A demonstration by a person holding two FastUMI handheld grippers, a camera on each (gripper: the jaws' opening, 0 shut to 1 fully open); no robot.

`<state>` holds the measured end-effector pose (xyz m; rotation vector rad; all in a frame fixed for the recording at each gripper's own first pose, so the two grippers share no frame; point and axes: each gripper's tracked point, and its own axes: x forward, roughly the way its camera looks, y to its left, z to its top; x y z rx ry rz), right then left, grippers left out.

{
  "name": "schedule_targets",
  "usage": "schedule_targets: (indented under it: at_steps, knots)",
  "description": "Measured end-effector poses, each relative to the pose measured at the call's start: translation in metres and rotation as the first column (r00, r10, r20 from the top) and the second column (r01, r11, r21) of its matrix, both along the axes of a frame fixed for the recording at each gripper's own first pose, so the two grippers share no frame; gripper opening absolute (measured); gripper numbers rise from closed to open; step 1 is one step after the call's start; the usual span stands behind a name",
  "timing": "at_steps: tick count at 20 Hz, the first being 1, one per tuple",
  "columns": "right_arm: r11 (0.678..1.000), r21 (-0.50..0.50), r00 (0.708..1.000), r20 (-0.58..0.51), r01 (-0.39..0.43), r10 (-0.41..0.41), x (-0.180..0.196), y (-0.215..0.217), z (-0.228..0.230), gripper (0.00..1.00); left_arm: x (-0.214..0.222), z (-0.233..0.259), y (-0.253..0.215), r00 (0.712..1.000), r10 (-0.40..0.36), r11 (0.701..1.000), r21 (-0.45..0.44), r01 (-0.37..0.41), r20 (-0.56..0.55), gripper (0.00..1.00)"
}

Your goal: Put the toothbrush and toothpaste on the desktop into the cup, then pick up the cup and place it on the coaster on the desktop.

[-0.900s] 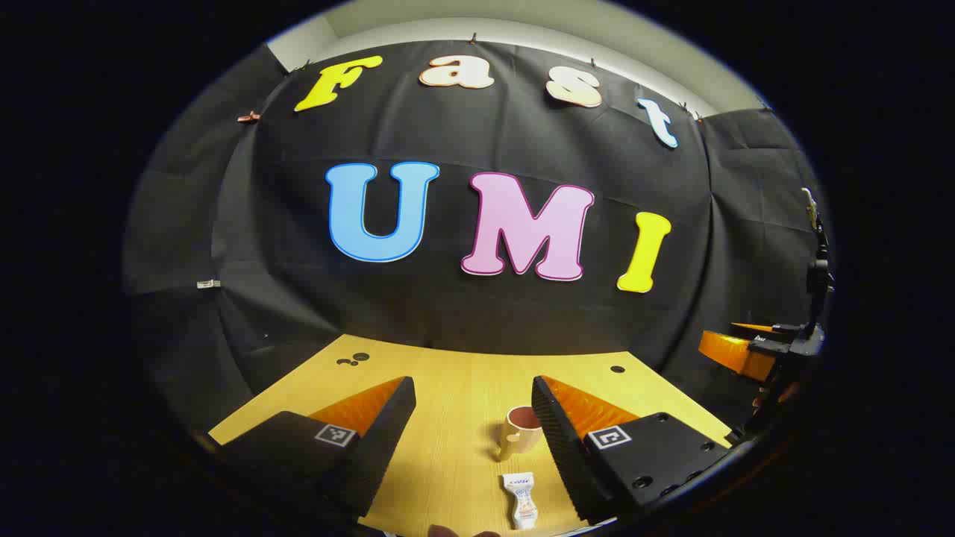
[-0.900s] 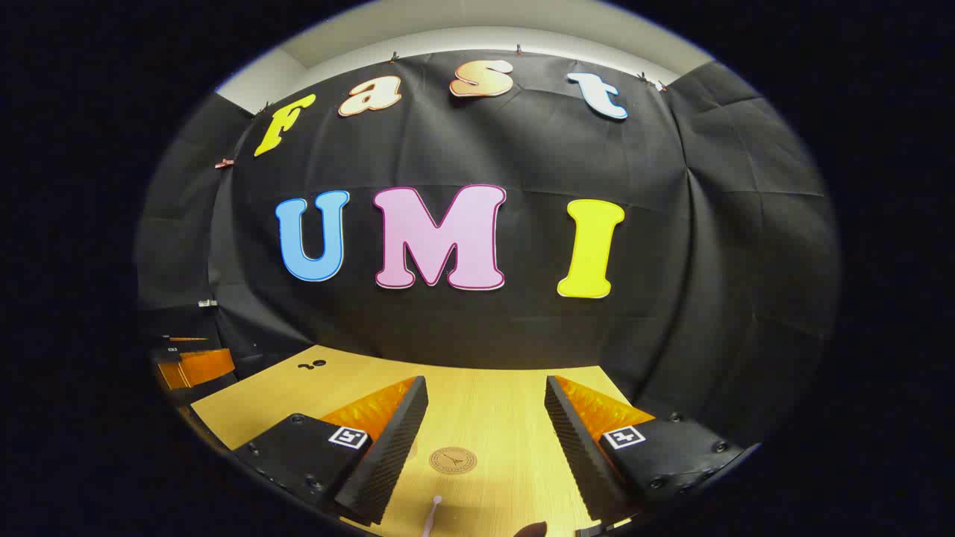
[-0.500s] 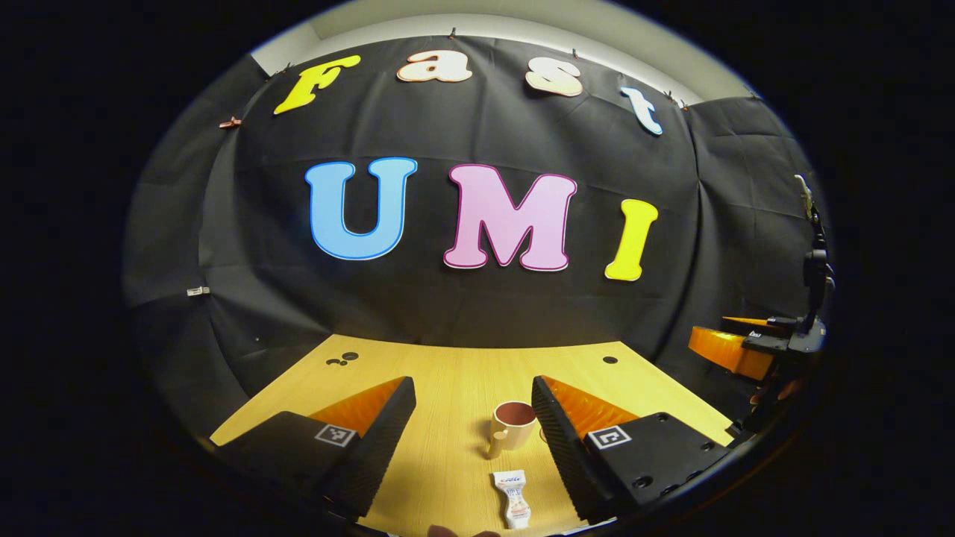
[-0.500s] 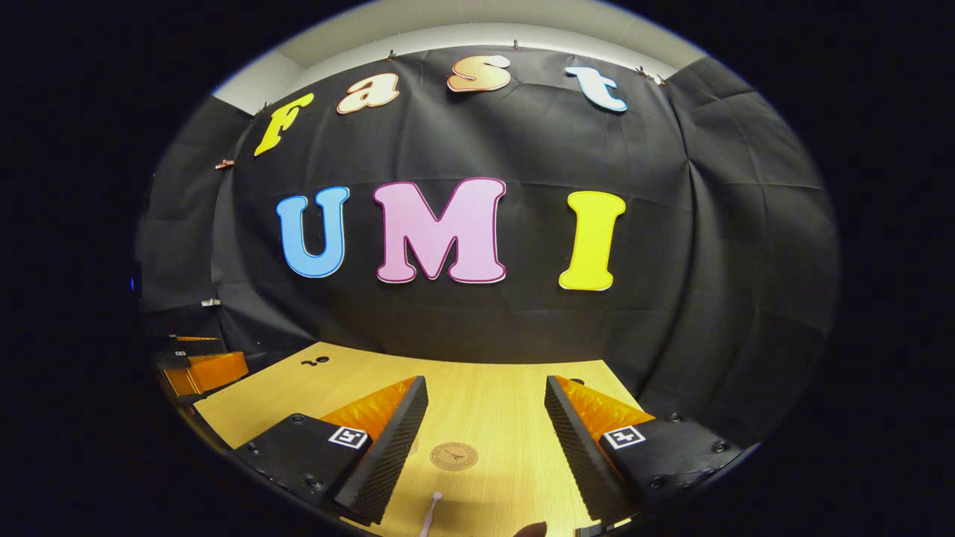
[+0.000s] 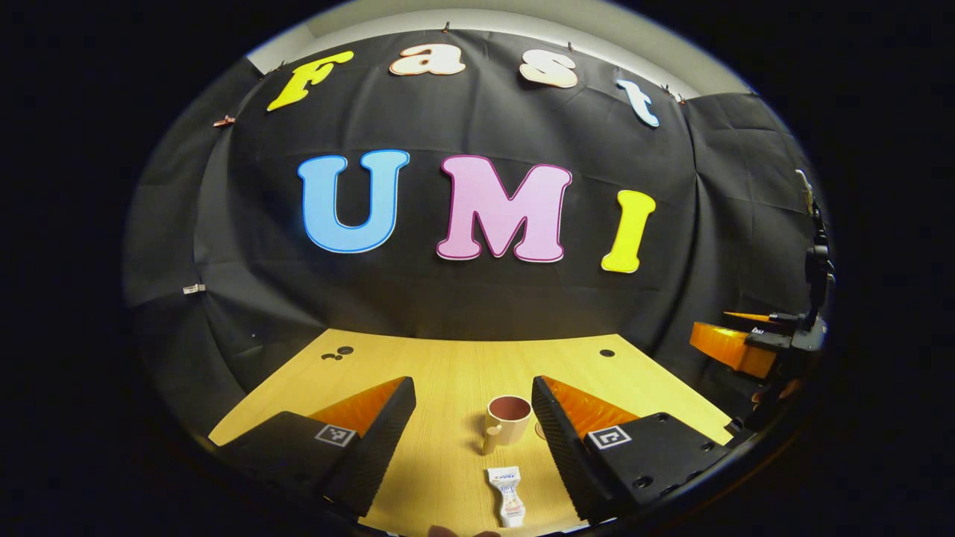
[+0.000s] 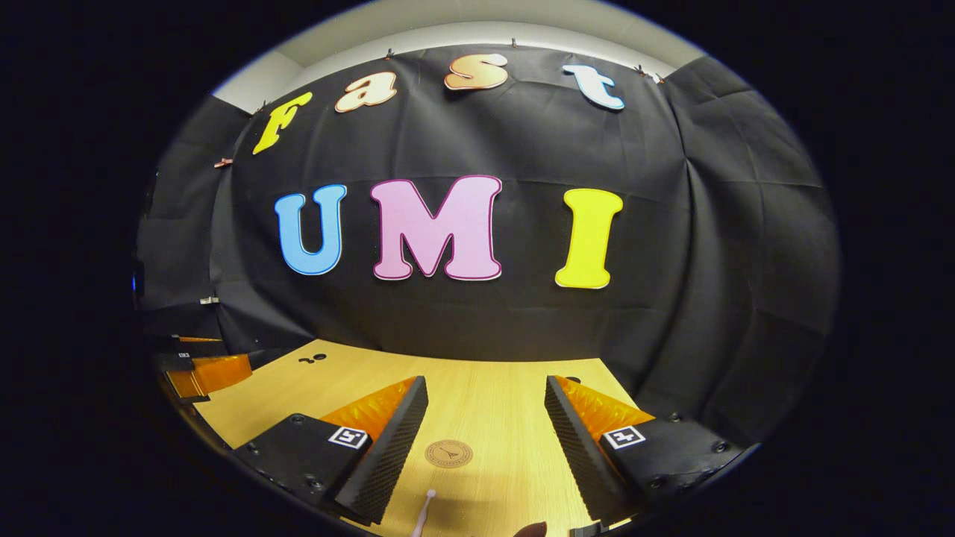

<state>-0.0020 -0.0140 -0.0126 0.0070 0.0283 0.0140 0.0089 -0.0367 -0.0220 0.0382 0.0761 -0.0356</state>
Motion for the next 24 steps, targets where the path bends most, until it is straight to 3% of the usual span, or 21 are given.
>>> schedule_targets:
  at_steps: [3,6,9,12,17,21,24]
  knots:
    - [1.0,0.0,1.0,-0.01,0.001,-0.001,-0.001,-0.002,-0.004,0.97,0.005,-0.04,-0.005,0.992,-0.002,1.0,0.004,0.003,-0.123,0.97]
    - [1.0,0.001,1.0,-0.03,0.005,-0.005,-0.004,-0.006,-0.012,0.97,0.008,-0.091,-0.012,0.96,0.006,1.0,-0.009,-0.009,-0.279,0.97]
    - [1.0,-0.006,0.999,-0.05,0.015,-0.015,-0.01,-0.013,-0.02,0.97,0.008,-0.155,-0.032,0.892,-0.034,0.998,-0.066,0.005,-0.45,0.97]
    - [1.0,-0.02,0.997,-0.073,0.019,-0.021,-0.016,-0.024,-0.027,0.97,0.015,-0.207,-0.046,0.817,-0.039,0.998,-0.059,0.006,-0.575,0.97]
    - [1.0,-0.019,0.993,-0.118,0.024,-0.026,-0.021,-0.042,-0.04,0.97,0.025,-0.262,-0.054,0.722,-0.009,0.999,-0.041,-0.027,-0.692,0.92]
    - [1.0,-0.017,0.987,-0.156,0.021,-0.023,-0.024,-0.051,-0.051,0.97,0.035,-0.286,-0.05,0.677,0.035,0.999,0.01,-0.041,-0.735,0.88]
    - [1.0,-0.022,0.984,-0.176,0.013,-0.017,-0.027,-0.054,-0.058,0.97,0.039,-0.297,-0.048,0.65,0.055,0.998,0.04,-0.038,-0.758,0.76]
